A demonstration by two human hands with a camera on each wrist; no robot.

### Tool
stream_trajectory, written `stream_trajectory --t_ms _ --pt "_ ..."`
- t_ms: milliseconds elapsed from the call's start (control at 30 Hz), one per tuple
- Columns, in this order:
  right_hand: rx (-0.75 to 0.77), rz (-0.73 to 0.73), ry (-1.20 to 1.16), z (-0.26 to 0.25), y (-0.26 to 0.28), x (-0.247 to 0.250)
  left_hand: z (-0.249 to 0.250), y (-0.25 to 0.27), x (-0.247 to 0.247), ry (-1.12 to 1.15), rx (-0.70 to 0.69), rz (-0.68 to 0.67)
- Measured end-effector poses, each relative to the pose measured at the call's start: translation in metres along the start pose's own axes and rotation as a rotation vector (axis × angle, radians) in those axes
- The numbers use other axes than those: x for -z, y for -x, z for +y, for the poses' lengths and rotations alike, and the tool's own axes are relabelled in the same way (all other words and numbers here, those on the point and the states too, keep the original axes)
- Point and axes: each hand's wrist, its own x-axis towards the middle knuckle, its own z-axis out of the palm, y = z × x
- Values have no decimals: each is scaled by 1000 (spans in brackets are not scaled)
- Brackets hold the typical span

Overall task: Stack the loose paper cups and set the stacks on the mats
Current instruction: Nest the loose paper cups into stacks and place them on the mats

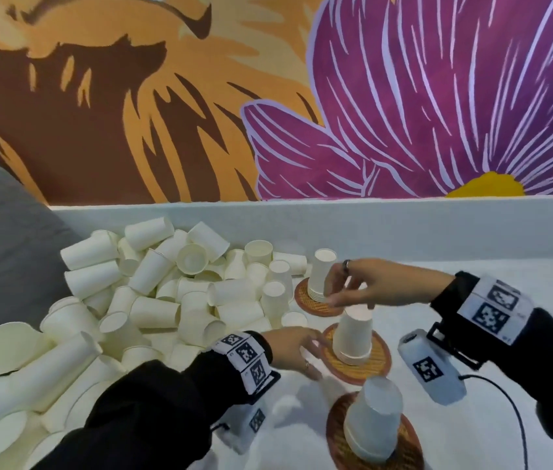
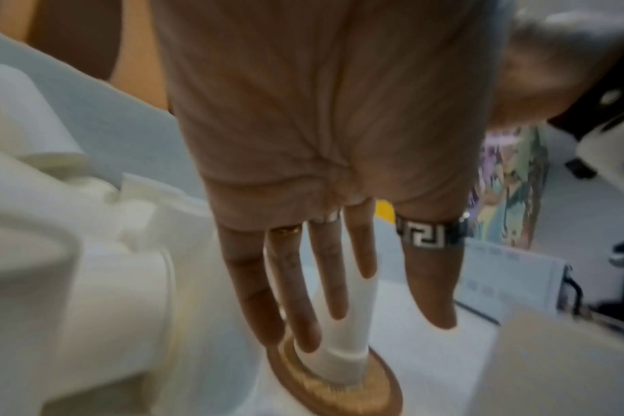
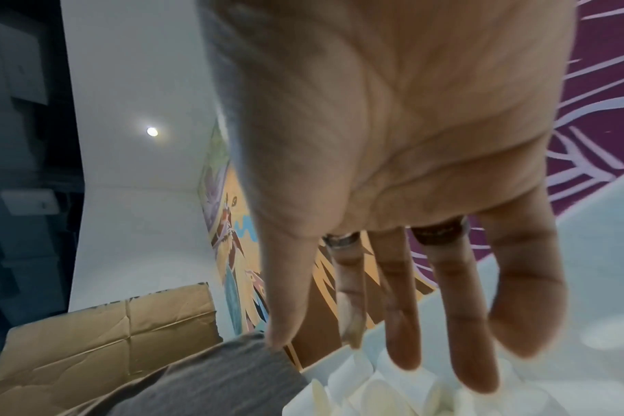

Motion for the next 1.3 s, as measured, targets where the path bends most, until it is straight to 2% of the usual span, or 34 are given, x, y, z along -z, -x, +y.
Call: stream_trajectory --t_ms 100,267,433,633,733,867,1033,1167,1300 --pt "45 92 25 -21 -31 13 -9 25 37 127 23 100" --pt "102 132 30 -63 -92 5 -45 88 108 148 134 331" --pt "163 29 49 -109 -148 -20 -97 172 164 105 295 528" --pt "277 -130 94 -178 -207 -61 -166 257 182 77 525 690" --pt "273 -214 101 -202 -234 -93 -197 277 176 48 645 672" --pt "230 -276 87 -223 -261 -133 -233 283 165 67 744 565" --pt "161 -360 94 -234 -277 -171 -265 272 147 58 787 492" --pt "102 -436 132 -232 -282 -193 -271 258 135 -3 814 452" --pt "86 -439 143 -230 -285 -205 -276 252 129 -29 810 440"
